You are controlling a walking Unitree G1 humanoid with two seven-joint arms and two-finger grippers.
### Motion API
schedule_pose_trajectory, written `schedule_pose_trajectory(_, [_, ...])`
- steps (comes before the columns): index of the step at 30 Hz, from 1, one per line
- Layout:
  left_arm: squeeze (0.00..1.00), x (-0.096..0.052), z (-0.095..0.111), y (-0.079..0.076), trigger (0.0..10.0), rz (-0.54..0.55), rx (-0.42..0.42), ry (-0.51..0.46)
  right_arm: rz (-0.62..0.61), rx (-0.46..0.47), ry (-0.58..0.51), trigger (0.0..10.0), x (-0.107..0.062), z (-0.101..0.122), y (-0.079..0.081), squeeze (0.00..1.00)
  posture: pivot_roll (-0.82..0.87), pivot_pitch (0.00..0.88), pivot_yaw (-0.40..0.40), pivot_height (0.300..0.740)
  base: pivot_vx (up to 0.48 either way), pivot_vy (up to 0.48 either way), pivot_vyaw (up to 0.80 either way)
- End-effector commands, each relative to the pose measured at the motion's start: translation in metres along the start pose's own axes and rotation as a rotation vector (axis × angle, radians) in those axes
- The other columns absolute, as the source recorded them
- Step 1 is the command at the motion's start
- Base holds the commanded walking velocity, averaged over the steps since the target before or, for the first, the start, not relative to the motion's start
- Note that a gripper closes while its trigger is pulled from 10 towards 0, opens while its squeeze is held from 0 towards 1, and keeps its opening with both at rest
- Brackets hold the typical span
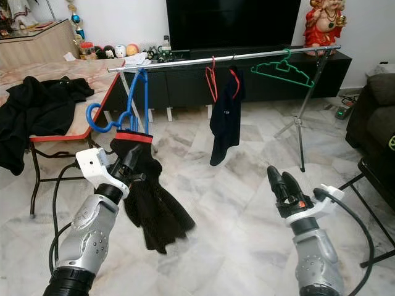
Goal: Hang hanger
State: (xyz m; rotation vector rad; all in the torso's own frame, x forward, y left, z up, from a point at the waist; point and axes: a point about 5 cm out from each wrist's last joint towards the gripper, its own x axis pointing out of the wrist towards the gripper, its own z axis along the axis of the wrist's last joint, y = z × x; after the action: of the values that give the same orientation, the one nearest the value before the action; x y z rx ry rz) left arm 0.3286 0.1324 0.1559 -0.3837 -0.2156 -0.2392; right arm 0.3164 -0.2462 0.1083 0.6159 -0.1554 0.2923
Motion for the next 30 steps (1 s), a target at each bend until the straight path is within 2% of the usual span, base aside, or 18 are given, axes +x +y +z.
schedule_pose_trajectory(1, [0.0,-0.001,-0.012,-0.006,10.0,-0.088,0.105,0.106,0.019,-0.028,0.001,10.0,0.002,0.002,0.005,0.0,-0.07,0.015,0.064,0.74,0.0,0.0,0.0])
schedule_pose_trajectory(5, [0.0,-0.013,-0.037,-0.013,10.0,-0.277,0.303,0.273,0.091,-0.102,0.074,10.0,0.006,0.002,0.012,0.0,-0.07,0.017,0.064,0.74,0.0,0.0,0.0])
schedule_pose_trajectory(6, [0.0,-0.017,-0.041,-0.013,10.0,-0.328,0.313,0.317,0.13,-0.183,0.136,10.0,0.007,0.003,0.013,0.0,-0.07,0.017,0.065,0.74,0.0,0.0,0.0])
schedule_pose_trajectory(7, [0.0,-0.017,-0.041,-0.013,10.0,-0.328,0.313,0.317,0.13,-0.183,0.136,10.0,0.007,0.003,0.013,0.0,-0.07,0.017,0.065,0.74,0.0,0.0,0.0])
schedule_pose_trajectory(8, [0.0,-0.018,-0.042,-0.014,10.0,-0.348,0.312,0.335,0.147,-0.231,0.166,10.0,0.008,0.004,0.014,0.0,-0.07,0.019,0.065,0.74,0.0,0.0,0.0])
schedule_pose_trajectory(9, [0.0,-0.023,-0.046,-0.015,10.0,-0.412,0.333,0.386,0.2,-0.269,0.216,10.0,0.009,0.007,0.016,0.0,-0.07,0.019,0.064,0.74,0.0,0.0,0.0])
schedule_pose_trajectory(13, [0.0,-0.033,-0.056,-0.011,10.0,-0.508,0.418,0.483,0.357,-0.327,0.314,10.0,0.01,0.014,0.027,0.0,-0.08,0.019,0.067,0.74,0.0,0.0,0.0])
schedule_pose_trajectory(15, [0.0,-0.04,-0.062,-0.009,10.0,-0.562,0.444,0.542,0.479,-0.402,0.421,10.0,0.009,0.016,0.033,0.0,-0.08,0.018,0.068,0.74,0.0,0.0,0.0])
schedule_pose_trajectory(16, [0.0,-0.04,-0.062,-0.009,10.0,-0.562,0.444,0.542,0.479,-0.402,0.421,10.0,0.009,0.016,0.033,0.0,-0.08,0.018,0.068,0.74,0.0,0.0,0.0])
schedule_pose_trajectory(17, [0.0,-0.049,-0.067,-0.009,10.0,-0.647,0.46,0.61,0.569,-0.492,0.574,10.0,0.005,0.015,0.033,0.0,-0.09,0.016,0.069,0.74,0.0,0.0,0.0])
schedule_pose_trajectory(18, [0.0,-0.053,-0.069,-0.009,10.0,-0.685,0.47,0.637,0.604,-0.523,0.634,10.0,0.003,0.015,0.031,0.0,-0.09,0.018,0.069,0.74,0.0,0.0,0.0])
schedule_pose_trajectory(22, [0.0,-0.065,-0.071,-0.007,10.0,-0.806,0.495,0.731,0.702,-0.581,0.793,10.0,-0.002,0.016,0.027,0.0,-0.09,0.019,0.067,0.74,0.0,0.0,0.0])
schedule_pose_trajectory(24, [0.0,-0.075,-0.073,-0.004,10.0,-0.892,0.531,0.817,0.763,-0.58,0.874,10.0,-0.004,0.014,0.028,0.0,-0.09,0.021,0.066,0.74,0.0,0.0,0.0])
schedule_pose_trajectory(25, [0.0,-0.083,-0.072,-0.002,10.0,-0.969,0.546,0.876,0.821,-0.55,0.958,10.0,-0.007,0.011,0.029,0.41,-0.09,0.019,0.066,0.74,0.0,0.0,0.0])
schedule_pose_trajectory(26, [0.0,-0.083,-0.07,-0.004,10.0,-0.993,0.537,0.884,0.865,-0.543,1.017,10.0,-0.01,0.007,0.029,1.0,-0.08,0.023,0.063,0.74,0.0,0.0,0.0])
schedule_pose_trajectory(27, [0.0,-0.083,-0.07,-0.004,10.0,-0.993,0.537,0.884,0.865,-0.543,1.017,10.0,-0.01,0.007,0.029,1.0,-0.08,0.023,0.063,0.74,0.0,0.0,0.0])
schedule_pose_trajectory(28, [0.0,-0.083,-0.065,-0.006,10.0,-1.035,0.53,0.894,0.944,-0.529,1.103,10.0,-0.015,0.002,0.033,1.0,-0.07,0.021,0.06,0.74,0.0,0.0,0.0])
schedule_pose_trajectory(30, [0.0,-0.081,-0.063,-0.007,10.0,-1.074,0.542,0.906,0.996,-0.522,1.145,10.0,-0.014,-0.002,0.037,1.0,-0.07,0.03,0.058,0.74,0.0,0.0,0.0])
